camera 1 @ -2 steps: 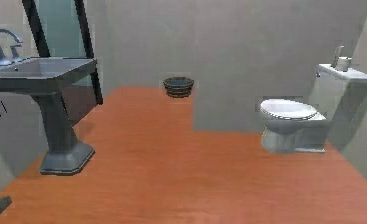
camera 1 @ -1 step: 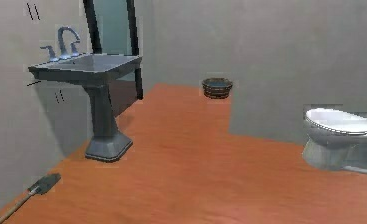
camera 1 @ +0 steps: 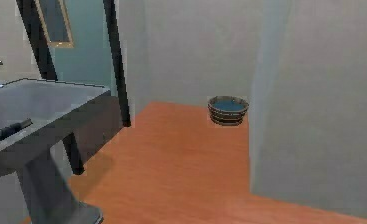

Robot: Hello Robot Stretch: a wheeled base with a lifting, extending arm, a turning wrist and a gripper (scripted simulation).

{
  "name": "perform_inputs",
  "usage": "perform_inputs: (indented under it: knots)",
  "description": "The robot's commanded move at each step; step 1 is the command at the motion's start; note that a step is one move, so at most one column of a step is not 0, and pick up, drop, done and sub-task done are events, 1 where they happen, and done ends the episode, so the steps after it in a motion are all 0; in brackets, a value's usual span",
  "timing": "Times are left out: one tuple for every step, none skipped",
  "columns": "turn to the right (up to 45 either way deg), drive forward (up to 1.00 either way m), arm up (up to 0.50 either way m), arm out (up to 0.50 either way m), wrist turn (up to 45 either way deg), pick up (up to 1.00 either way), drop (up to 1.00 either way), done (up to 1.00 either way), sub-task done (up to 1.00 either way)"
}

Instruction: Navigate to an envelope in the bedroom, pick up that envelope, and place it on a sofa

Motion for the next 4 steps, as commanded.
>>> perform_inputs:
  knots:
    - [-3.0, 0.00, 0.00, 0.00, 0.0, 0.00, 0.00, 0.00, 0.00]
    - [0.0, 1.00, 0.00, 0.00, 0.0, 0.00, 0.00, 0.00, 0.00]
    - [0.0, 0.20, 0.00, 0.00, 0.0, 0.00, 0.00, 0.00, 0.00]
    - [-30.0, 0.00, 0.00, 0.00, 0.0, 0.00, 0.00, 0.00, 0.00]
